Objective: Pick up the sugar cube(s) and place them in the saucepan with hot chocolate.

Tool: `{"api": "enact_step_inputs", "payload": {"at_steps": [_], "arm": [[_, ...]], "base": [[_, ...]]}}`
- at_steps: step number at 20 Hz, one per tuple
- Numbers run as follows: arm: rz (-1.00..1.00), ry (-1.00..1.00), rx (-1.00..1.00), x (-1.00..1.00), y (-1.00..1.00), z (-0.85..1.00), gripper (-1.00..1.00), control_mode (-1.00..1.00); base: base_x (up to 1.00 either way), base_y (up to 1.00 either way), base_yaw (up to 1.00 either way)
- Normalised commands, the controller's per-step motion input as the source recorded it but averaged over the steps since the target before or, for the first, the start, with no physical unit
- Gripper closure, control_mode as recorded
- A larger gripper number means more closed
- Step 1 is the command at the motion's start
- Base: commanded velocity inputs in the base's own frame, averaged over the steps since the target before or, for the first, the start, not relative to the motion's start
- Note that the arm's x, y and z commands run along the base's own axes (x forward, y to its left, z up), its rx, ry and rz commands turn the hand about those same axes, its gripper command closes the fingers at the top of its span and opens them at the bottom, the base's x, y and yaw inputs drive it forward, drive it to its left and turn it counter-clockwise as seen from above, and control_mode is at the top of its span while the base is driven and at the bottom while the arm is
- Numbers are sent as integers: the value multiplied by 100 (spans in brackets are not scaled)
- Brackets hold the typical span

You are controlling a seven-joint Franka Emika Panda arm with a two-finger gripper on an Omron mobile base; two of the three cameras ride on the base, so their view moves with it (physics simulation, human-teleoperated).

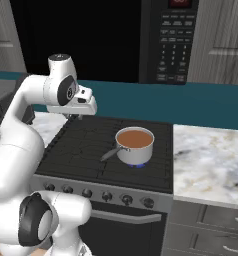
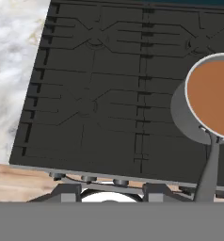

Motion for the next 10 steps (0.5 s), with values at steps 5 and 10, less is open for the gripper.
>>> {"api": "enact_step_inputs", "payload": {"at_steps": [5,10], "arm": [[1,0,0,-20,2,0,-100,-100],[1,3,0,-34,16,-7,-100,-100]], "base": [[0,0,0],[0,0,0]]}}
